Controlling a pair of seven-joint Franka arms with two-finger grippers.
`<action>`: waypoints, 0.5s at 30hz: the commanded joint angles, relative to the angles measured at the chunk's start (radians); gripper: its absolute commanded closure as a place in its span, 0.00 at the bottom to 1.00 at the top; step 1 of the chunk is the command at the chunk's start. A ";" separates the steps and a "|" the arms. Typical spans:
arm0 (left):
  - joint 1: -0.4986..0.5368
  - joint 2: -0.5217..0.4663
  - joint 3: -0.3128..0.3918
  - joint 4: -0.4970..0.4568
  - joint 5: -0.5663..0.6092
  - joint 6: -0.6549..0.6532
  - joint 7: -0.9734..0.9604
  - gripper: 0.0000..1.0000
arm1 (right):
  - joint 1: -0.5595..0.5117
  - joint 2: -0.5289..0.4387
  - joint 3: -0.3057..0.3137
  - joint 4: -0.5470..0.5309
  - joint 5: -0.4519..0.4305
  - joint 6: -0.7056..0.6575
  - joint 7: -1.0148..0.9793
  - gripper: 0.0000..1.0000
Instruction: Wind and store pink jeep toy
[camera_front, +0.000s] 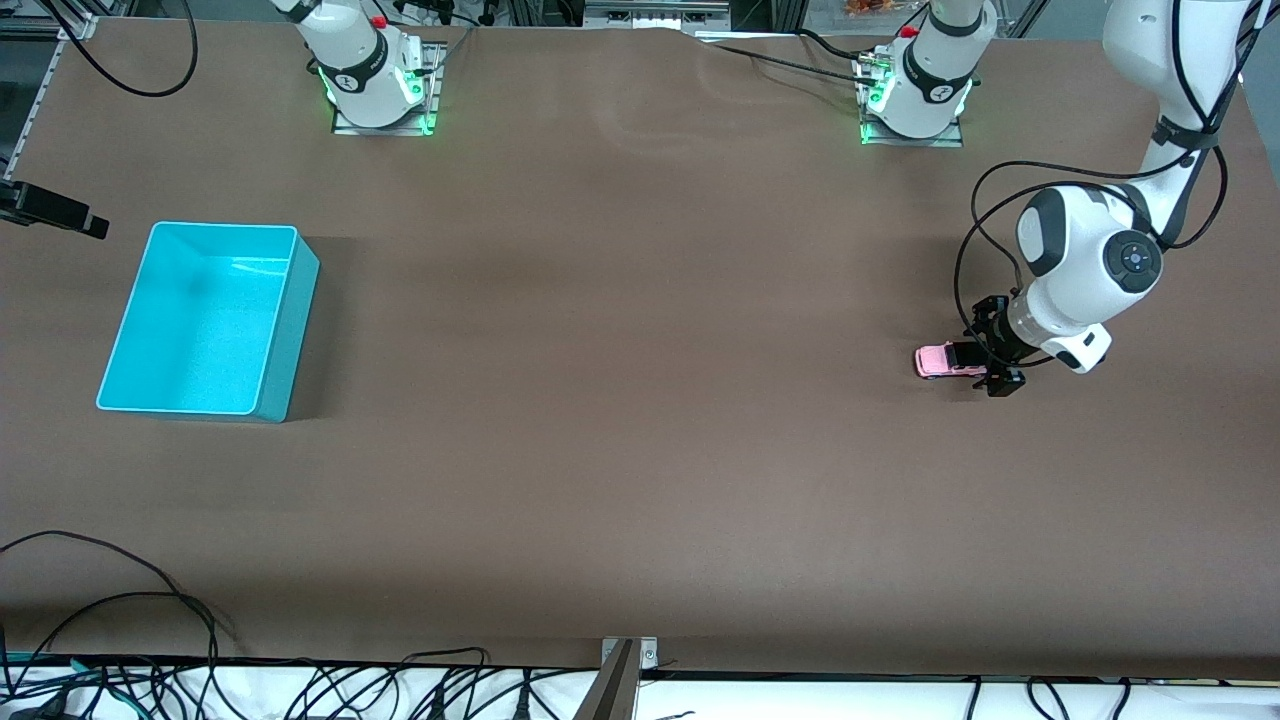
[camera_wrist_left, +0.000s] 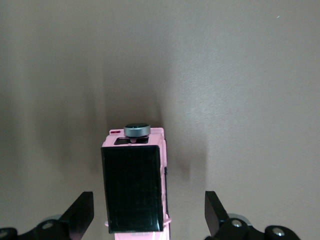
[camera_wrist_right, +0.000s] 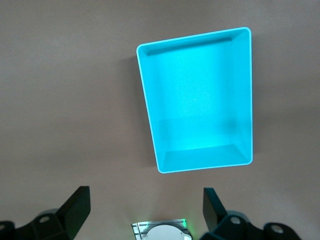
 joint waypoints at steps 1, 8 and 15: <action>-0.005 0.012 0.000 -0.017 0.036 0.023 -0.009 0.13 | -0.002 0.004 -0.002 0.019 0.018 -0.009 -0.003 0.00; -0.009 0.010 0.000 -0.016 0.037 0.023 -0.022 0.59 | -0.002 0.004 -0.002 0.019 0.018 -0.009 -0.008 0.00; -0.023 0.004 -0.003 -0.011 0.037 0.017 -0.023 0.93 | -0.002 0.004 -0.001 0.019 0.018 -0.009 -0.011 0.00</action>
